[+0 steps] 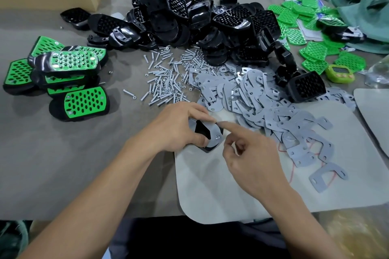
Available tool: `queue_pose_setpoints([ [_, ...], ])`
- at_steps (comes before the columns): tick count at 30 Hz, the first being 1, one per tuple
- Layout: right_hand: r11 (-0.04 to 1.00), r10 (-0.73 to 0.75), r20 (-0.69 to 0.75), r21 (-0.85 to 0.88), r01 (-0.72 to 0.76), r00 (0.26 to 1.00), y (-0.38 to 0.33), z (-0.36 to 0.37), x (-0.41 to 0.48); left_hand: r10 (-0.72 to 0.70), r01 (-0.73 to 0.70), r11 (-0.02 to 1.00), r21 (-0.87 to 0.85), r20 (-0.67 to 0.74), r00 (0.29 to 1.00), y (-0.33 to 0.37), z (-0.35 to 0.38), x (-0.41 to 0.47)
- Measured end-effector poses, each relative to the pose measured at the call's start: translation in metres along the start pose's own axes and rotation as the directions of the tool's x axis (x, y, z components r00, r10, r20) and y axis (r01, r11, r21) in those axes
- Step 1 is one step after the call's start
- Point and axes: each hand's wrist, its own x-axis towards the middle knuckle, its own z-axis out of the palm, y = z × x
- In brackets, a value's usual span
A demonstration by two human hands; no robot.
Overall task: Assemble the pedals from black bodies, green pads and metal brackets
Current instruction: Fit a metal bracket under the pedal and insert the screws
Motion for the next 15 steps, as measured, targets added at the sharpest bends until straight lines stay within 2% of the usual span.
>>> queue_pose_setpoints([
  [2,1.000,0.006,0.061,0.028,-0.008,0.998,0.0020,0.0012,-0.0050,0.000,0.000,1.000,-0.005,-0.004,1.000,-0.0002,0.0000,0.0003],
  [5,0.998,0.050,-0.024,-0.036,-0.050,0.998,0.0045,-0.0019,-0.0032,-0.015,0.015,1.000,-0.009,-0.001,1.000,-0.0012,-0.0002,0.0006],
  [7,0.999,0.045,-0.028,0.030,-0.044,0.999,0.0043,-0.0062,-0.0018,-0.015,0.015,1.000,-0.009,0.005,1.000,-0.0004,-0.0005,0.0004],
  [9,0.994,0.038,0.087,0.102,-0.047,0.996,0.0025,-0.0078,-0.0011,-0.016,0.016,1.000,-0.020,0.013,1.000,-0.0001,-0.0007,-0.0001],
  [11,0.995,0.047,0.170,0.075,-0.061,0.984,0.0028,-0.0064,-0.0032,-0.024,0.024,0.999,-0.032,0.019,1.000,-0.0003,-0.0009,-0.0001],
  [14,0.997,0.068,0.024,0.046,-0.069,0.997,0.0054,-0.0078,-0.0010,-0.033,0.034,0.998,-0.045,0.020,0.999,-0.0006,-0.0017,0.0006],
  [15,0.995,0.071,0.017,0.071,-0.072,0.997,0.0064,-0.0081,-0.0009,-0.031,0.032,0.999,-0.043,0.020,0.999,-0.0006,-0.0019,0.0008],
])
